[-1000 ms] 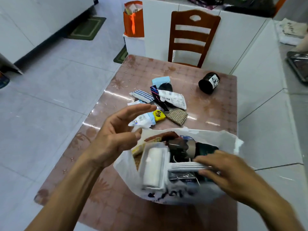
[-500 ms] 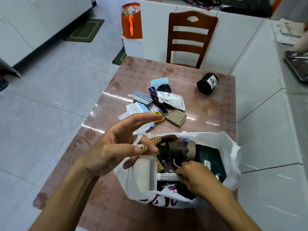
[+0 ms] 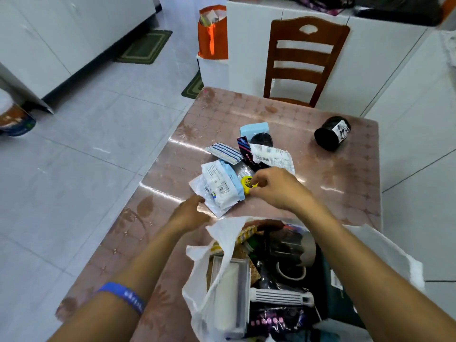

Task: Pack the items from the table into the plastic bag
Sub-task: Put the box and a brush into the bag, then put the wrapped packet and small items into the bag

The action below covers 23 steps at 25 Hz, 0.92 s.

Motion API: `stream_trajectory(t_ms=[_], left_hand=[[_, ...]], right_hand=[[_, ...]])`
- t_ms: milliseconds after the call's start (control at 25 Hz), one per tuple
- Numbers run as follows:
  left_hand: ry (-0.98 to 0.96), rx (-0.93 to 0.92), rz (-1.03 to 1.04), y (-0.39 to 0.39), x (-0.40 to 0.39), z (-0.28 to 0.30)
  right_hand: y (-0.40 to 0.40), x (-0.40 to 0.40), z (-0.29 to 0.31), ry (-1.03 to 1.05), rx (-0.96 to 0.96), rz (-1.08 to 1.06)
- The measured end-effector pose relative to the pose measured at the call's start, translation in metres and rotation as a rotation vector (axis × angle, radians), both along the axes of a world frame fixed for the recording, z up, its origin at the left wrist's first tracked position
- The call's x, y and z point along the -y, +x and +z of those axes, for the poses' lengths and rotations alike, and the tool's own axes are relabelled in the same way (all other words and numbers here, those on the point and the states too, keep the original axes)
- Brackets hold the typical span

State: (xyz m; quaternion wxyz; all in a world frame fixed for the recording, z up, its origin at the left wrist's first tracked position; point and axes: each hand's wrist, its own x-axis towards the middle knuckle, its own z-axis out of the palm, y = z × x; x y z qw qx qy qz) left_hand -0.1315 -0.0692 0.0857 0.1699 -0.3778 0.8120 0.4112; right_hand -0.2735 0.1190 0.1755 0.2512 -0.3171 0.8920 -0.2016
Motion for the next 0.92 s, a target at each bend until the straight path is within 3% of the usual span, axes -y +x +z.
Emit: stream_trajectory(t_ms=[80, 240, 360, 560, 720, 840, 920], left_hand=[[-0.134, 0.254, -0.164, -0.002, 0.008, -0.065], [-0.229, 0.233, -0.200, 0.011, 0.017, -0.126], [-0.284, 0.263, -0.246, 0.010, 0.011, -0.123], [-0.205, 0.332, -0.195, -0.014, 0.003, -0.106], [-0.188, 0.237, -0.190, -0.005, 0.011, -0.111], [-0.231, 0.252, -0.213, -0.007, 0.013, -0.110], [-0.207, 0.245, -0.208, -0.007, 0.014, -0.114]], right_hand=[[-0.019, 0.031, -0.035, 0.123, 0.026, 0.029], [-0.047, 0.068, -0.094, 0.178, 0.123, -0.025], [-0.060, 0.102, -0.125, 0.047, 0.317, -0.121], [-0.054, 0.139, -0.172, 0.143, 0.271, -0.170], [-0.054, 0.151, -0.177, 0.291, 0.258, -0.043], [-0.051, 0.151, -0.173, 0.309, 0.384, -0.064], [-0.051, 0.145, -0.161, 0.280, 0.371, -0.096]])
